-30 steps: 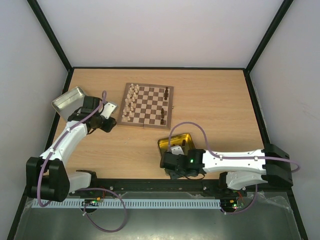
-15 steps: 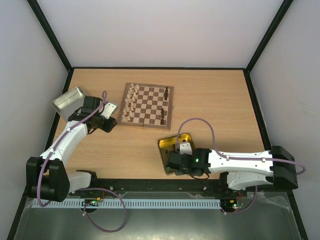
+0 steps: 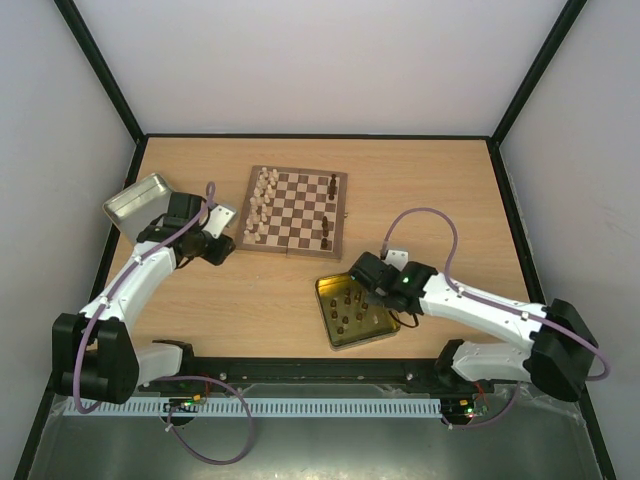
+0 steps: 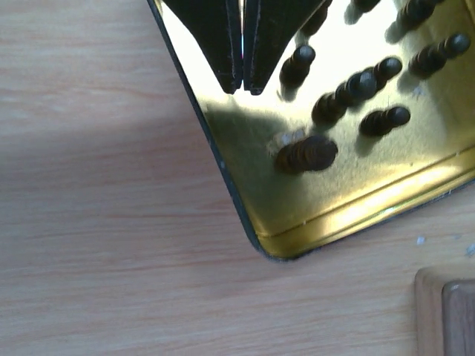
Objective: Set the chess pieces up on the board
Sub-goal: Adjust the storage box at the center of the board.
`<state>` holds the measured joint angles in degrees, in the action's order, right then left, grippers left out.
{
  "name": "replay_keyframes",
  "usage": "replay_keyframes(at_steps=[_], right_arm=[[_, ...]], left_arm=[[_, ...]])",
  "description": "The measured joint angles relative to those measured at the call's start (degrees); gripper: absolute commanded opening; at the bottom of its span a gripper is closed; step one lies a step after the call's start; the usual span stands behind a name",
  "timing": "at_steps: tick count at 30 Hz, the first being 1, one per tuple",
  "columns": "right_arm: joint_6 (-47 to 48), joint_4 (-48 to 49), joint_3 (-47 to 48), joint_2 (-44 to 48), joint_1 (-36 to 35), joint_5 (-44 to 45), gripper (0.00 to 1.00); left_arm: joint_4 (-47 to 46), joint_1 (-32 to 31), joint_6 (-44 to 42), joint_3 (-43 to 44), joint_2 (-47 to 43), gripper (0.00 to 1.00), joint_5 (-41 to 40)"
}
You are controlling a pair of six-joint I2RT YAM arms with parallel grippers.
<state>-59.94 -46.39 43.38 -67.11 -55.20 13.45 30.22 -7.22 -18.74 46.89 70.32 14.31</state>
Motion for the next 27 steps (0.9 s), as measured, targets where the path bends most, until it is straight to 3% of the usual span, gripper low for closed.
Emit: replay_keyframes(at_steps=[11, 27], right_arm=[[8.7, 8.9, 0.2, -7.1, 9.8, -2.2, 0.02], [14.6, 14.3, 2.7, -15.2, 13.9, -3.9, 0.02]], left_arm=[[0.0, -0.2, 0.0, 0.0, 0.0, 0.44, 0.0], [-0.1, -0.3, 0.0, 0.0, 0.0, 0.44, 0.1]])
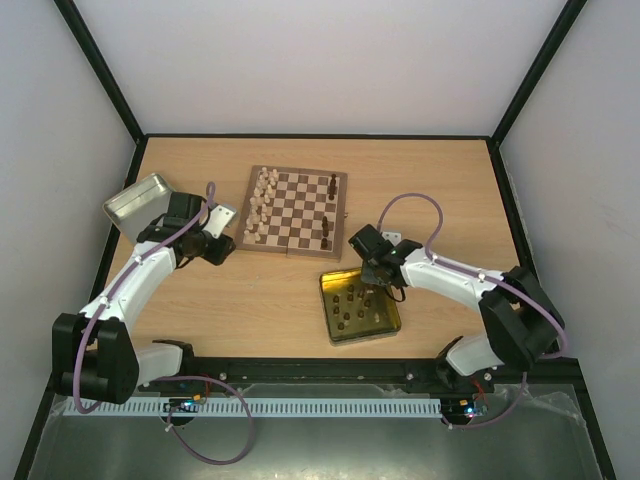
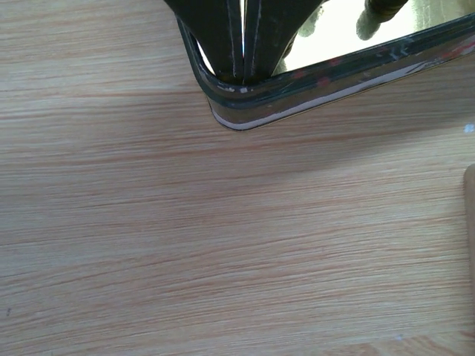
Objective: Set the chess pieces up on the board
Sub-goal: Adjust the storage box at the center of the board.
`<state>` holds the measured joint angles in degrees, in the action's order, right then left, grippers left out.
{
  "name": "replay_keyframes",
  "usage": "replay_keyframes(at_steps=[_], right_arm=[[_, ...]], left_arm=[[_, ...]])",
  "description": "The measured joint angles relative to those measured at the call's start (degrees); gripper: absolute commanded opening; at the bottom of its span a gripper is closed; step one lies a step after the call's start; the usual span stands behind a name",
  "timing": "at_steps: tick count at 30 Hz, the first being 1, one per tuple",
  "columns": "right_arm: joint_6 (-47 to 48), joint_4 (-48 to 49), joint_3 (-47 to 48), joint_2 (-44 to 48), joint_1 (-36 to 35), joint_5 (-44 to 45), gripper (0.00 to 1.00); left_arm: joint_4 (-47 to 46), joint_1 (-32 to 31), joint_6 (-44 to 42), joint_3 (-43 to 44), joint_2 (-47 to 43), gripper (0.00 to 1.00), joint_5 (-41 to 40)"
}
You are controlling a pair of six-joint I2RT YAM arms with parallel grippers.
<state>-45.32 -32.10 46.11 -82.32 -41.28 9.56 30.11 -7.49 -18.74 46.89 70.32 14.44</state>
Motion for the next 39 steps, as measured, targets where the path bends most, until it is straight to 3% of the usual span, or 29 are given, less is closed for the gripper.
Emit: replay_keyframes(at_steps=[28, 33, 39], right_arm=[[10.5, 0.9, 14.1, -10.4, 9.4, 1.8, 0.03], [10.4, 0.4, 13.7, -5.2, 6.9, 0.5, 0.13], [9.9, 0.7, 13.9, -4.7, -2.8, -2.2, 0.18]], left_arm=[[-0.7, -0.6, 0.2, 0.0, 1.2, 0.44, 0.1], [-0.7, -0.7, 0.4, 0.0, 1.2, 0.44, 0.1], [-0.9, -0.9, 0.6, 0.0, 1.6, 0.44, -0.2]])
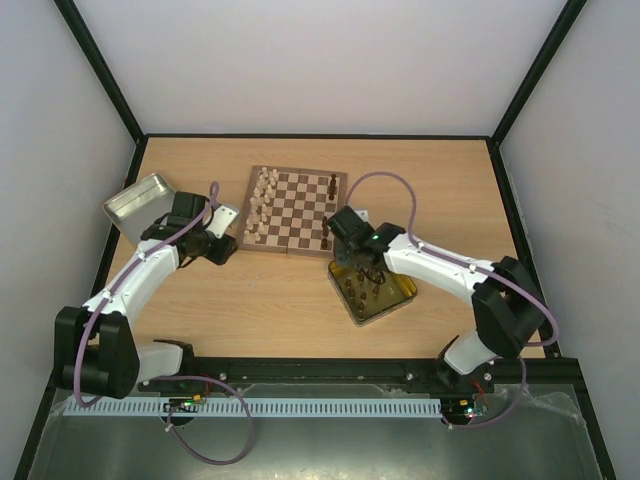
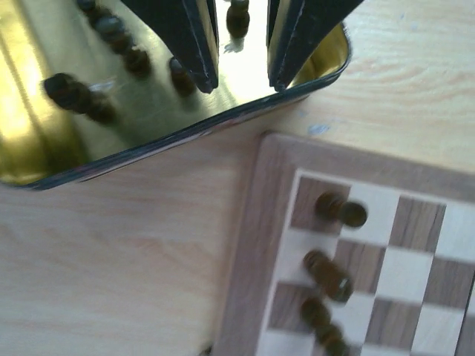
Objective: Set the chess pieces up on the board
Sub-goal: Adjust the storage box at the center of the board.
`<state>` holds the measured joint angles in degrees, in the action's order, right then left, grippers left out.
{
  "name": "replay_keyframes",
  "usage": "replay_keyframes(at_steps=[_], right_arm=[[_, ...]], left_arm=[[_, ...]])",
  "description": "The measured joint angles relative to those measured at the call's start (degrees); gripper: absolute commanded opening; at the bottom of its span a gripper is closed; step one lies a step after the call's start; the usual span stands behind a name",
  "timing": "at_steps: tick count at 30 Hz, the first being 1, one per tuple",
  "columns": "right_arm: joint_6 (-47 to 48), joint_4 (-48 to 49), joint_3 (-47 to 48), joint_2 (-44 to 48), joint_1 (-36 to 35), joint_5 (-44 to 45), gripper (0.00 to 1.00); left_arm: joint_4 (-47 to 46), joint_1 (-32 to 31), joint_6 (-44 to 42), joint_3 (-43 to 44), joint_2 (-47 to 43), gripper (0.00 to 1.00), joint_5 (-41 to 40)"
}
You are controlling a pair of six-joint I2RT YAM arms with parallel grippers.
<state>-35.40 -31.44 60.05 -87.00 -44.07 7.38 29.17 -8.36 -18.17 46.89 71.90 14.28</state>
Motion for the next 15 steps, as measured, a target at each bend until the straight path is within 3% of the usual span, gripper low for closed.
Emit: replay_keyframes(at_steps=[15], right_arm=[[0.0, 2.5, 4.1, -8.2, -2.2, -0.3, 0.18]], left_arm=[[-0.2, 0.0, 0.6, 0.0, 0.1, 0.44, -1.1]])
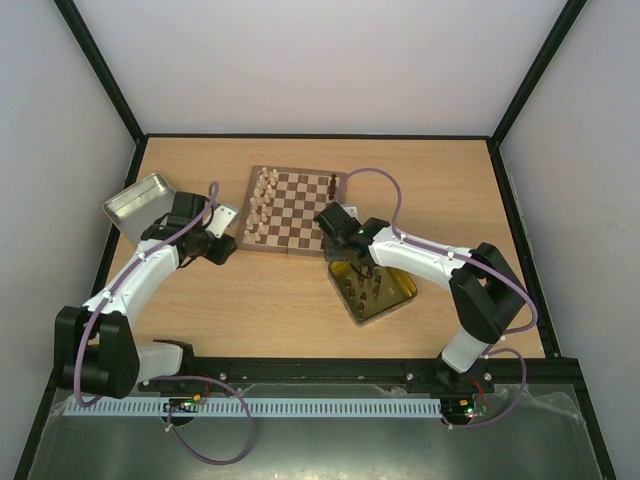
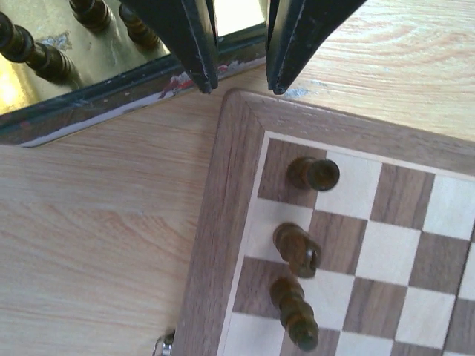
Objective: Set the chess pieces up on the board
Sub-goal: Adjust the storage box at the center of the board.
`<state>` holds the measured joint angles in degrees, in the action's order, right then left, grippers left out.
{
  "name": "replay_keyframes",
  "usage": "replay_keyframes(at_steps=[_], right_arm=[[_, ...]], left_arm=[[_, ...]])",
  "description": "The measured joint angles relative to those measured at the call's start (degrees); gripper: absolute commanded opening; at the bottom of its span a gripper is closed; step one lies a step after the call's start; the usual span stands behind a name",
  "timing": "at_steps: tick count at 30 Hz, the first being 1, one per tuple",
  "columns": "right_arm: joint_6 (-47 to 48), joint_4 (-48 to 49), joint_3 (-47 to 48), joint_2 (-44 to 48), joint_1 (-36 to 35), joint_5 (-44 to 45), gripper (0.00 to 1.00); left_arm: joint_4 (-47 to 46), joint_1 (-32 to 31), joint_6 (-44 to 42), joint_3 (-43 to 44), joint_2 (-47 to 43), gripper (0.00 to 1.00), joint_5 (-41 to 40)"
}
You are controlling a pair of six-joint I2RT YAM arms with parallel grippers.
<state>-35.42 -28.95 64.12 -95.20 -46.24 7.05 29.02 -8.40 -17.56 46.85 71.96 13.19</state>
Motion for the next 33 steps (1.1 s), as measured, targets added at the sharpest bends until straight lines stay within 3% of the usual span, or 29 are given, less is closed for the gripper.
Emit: replay_keyframes(at_steps=[15, 33], right_arm=[[0.0, 1.2, -1.2, -1.2, 9.2, 0.9, 0.17], [-0.6, 4.1, -9.6, 0.7, 12.0, 0.1, 0.14]], left_arm=[[0.0, 0.0, 0.0, 0.0, 0.1, 0.44, -0.2], [0.0, 0.0, 0.0, 0.0, 0.2, 0.45, -0.2]])
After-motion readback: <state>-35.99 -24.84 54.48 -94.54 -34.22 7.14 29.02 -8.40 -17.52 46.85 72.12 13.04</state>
